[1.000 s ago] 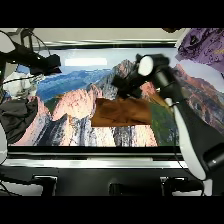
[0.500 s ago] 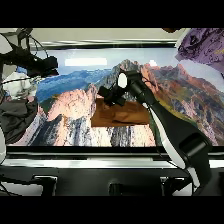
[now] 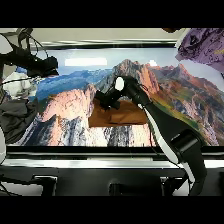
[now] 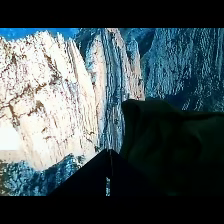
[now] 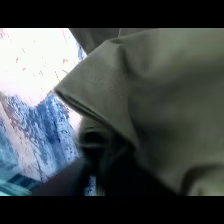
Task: Fold the clothes and pants, and hang the long-sleeved shirts on hangers.
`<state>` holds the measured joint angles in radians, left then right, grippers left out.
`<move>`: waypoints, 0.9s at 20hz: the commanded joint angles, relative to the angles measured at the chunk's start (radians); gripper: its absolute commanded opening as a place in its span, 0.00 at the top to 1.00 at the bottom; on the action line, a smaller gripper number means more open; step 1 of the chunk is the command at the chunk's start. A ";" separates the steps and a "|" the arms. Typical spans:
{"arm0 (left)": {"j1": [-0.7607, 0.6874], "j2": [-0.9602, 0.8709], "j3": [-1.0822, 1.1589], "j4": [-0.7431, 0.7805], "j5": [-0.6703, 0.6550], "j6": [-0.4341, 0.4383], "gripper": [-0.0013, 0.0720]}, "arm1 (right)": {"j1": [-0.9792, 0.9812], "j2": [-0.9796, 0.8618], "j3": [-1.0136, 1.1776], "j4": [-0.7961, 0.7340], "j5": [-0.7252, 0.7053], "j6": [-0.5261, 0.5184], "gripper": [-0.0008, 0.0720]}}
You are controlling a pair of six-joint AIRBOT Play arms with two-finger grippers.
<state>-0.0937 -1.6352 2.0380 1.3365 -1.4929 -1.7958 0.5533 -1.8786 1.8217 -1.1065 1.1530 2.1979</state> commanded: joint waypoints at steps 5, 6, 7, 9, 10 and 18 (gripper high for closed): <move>0.000 0.001 0.000 0.000 0.000 -0.005 0.96 | -0.076 0.084 0.000 0.049 0.075 -0.198 0.16; 0.000 0.001 0.000 0.000 0.000 -0.004 0.96 | -0.134 0.122 0.000 0.050 0.078 -0.225 0.07; 0.000 0.001 0.000 0.000 0.000 -0.004 0.96 | -0.202 0.156 0.000 0.051 0.092 -0.250 0.07; 0.001 0.001 0.000 0.000 0.000 -0.004 0.96 | -0.375 0.208 0.000 0.051 0.167 -0.329 0.08; 0.000 0.001 0.000 0.000 0.000 -0.004 0.96 | -0.462 0.217 0.000 0.058 0.218 -0.378 0.08; 0.000 0.001 0.000 0.000 0.000 -0.005 0.96 | -0.899 0.214 -0.388 0.338 0.220 -0.732 0.09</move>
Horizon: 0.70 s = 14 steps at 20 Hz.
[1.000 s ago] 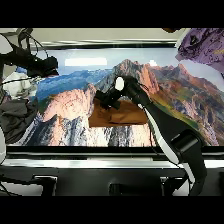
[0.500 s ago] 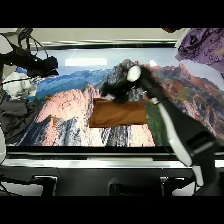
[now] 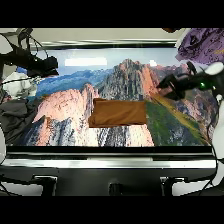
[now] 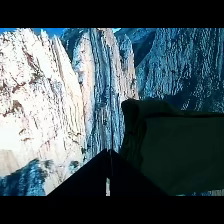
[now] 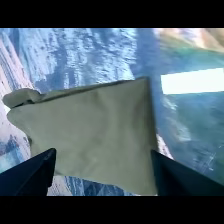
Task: Fold the clothes and pants, and hang the long-sleeved shirts on hangers.
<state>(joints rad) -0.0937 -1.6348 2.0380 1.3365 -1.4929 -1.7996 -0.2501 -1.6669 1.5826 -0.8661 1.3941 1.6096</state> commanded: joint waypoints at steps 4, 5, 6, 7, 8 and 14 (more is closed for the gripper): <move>-0.001 0.000 0.000 0.000 0.000 -0.001 0.96 | -0.062 -0.026 -0.316 0.174 -0.143 -0.238 0.20; -0.001 0.000 0.000 0.000 0.000 -0.001 0.96 | -0.043 -0.044 -0.332 0.197 -0.155 -0.253 0.20; -0.002 0.000 0.000 0.000 0.000 -0.001 0.96 | -0.019 -0.065 -0.335 0.208 -0.157 -0.262 0.20; -0.001 0.000 0.000 0.000 0.000 -0.008 0.96 | 0.006 -0.084 -0.335 0.209 -0.155 -0.269 0.25; -0.001 0.000 0.000 0.000 0.001 -0.012 0.96 | 0.033 -0.100 -0.335 0.209 -0.158 -0.277 0.28; -0.002 0.000 0.000 0.000 0.001 -0.012 0.96 | 0.121 -0.121 -0.335 0.199 -0.238 -0.267 0.50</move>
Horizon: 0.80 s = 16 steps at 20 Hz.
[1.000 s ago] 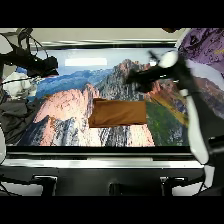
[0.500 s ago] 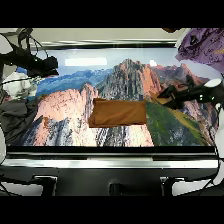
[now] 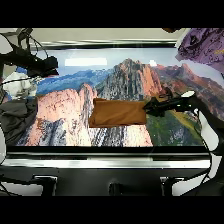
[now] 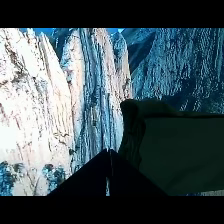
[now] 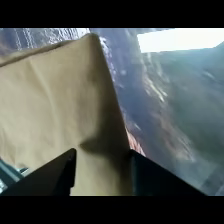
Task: Fold the clothes and pants, and hang the long-sleeved shirts on hangers.
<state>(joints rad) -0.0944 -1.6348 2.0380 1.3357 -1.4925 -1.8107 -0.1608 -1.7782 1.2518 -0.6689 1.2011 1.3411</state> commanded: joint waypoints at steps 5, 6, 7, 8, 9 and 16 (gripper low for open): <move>-0.001 0.000 0.000 0.000 0.000 -0.001 0.96 | 0.037 -0.010 -0.005 -0.050 -0.028 0.035 0.65; -0.001 0.000 0.000 0.000 0.000 -0.001 0.96 | 0.037 -0.010 -0.006 -0.051 -0.019 0.034 0.65; -0.001 0.000 0.000 0.000 0.000 -0.001 0.96 | 0.037 -0.010 -0.006 -0.051 -0.010 0.034 0.65; -0.001 0.000 0.000 0.000 0.000 -0.001 0.96 | 0.037 -0.010 -0.006 -0.051 -0.002 0.032 0.65; -0.001 0.000 0.000 0.000 0.000 -0.001 0.96 | 0.037 -0.010 -0.006 -0.054 0.003 0.032 0.65; 0.000 0.000 0.000 0.000 0.000 -0.001 0.96 | 0.030 -0.009 0.107 -0.052 0.010 0.114 0.95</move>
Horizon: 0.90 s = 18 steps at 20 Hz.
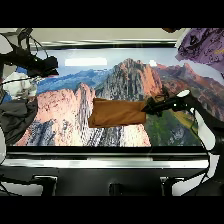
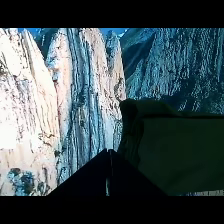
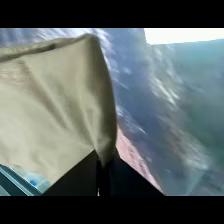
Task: Fold the clothes and pants, and hang the long-sleeved shirts on hangers.
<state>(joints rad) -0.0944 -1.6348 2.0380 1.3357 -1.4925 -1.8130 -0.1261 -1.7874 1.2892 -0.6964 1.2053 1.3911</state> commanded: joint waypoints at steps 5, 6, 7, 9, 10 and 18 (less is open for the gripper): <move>-0.001 0.000 -0.001 0.000 0.000 0.002 0.96 | -0.095 0.000 0.349 -0.086 0.034 0.226 0.95; -0.001 0.000 -0.003 0.000 0.000 0.002 0.96 | -0.116 0.000 0.394 -0.087 0.042 0.249 0.95; -0.001 0.000 -0.008 0.000 0.000 0.002 0.96 | -0.138 0.000 0.428 -0.086 0.043 0.271 0.95; -0.001 0.000 -0.018 0.000 0.000 0.002 0.96 | -0.184 0.000 0.487 -0.086 0.045 0.309 0.95; -0.001 0.000 -0.023 0.000 0.000 0.002 0.96 | -0.209 0.000 0.515 -0.088 0.044 0.328 0.95; -0.001 0.000 -0.023 0.000 -0.001 0.001 0.96 | -0.457 0.001 0.661 -0.102 -0.024 0.517 0.95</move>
<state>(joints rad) -0.0944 -1.6348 2.0151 1.3361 -1.4925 -1.8114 -0.4973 -1.7874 1.9034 -0.7937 1.2095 1.8206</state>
